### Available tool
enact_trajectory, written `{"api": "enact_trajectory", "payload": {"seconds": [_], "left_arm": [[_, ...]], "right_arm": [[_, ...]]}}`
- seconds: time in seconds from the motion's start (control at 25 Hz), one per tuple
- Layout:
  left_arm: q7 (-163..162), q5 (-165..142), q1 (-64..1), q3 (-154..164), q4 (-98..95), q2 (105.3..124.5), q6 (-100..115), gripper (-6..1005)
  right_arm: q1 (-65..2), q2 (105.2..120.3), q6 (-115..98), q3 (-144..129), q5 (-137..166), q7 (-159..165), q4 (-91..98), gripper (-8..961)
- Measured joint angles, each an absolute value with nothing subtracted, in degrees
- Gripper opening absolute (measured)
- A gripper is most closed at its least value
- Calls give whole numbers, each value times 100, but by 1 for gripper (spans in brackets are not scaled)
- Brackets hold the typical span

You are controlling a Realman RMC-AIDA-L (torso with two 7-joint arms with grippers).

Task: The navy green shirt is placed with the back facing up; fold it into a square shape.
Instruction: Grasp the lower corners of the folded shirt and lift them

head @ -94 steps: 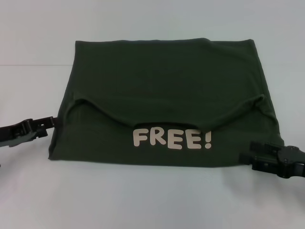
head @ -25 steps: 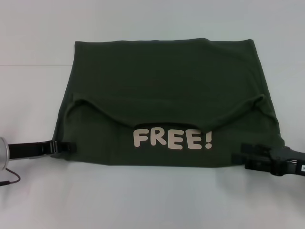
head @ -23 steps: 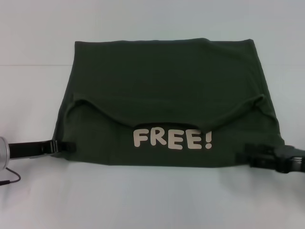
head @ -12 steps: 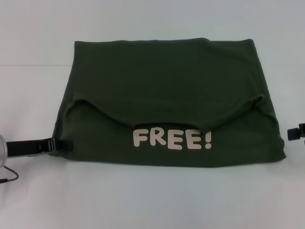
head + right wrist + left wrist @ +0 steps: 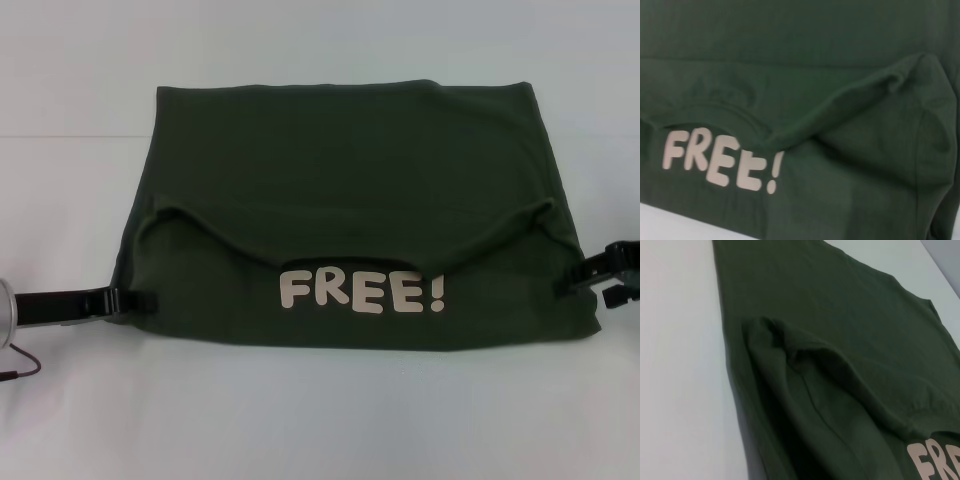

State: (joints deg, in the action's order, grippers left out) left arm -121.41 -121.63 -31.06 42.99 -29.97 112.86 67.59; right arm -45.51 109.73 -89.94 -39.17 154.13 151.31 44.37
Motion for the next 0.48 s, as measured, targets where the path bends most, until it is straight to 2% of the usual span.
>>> {"api": "enact_trajectory", "payload": {"seconds": [0.32, 0.48], "left_arm": [[-12146, -12135, -3098, 4297, -2997, 11284, 6786, 32], [-12147, -12144, -3106, 4297, -2996, 11291, 6790, 32]], "right_arm": [[-4476, 10998, -8491, -4015, 15397, 15051, 4092, 883], [-4457, 11071, -8360, -4017, 15391, 15029, 4074, 882]]}}
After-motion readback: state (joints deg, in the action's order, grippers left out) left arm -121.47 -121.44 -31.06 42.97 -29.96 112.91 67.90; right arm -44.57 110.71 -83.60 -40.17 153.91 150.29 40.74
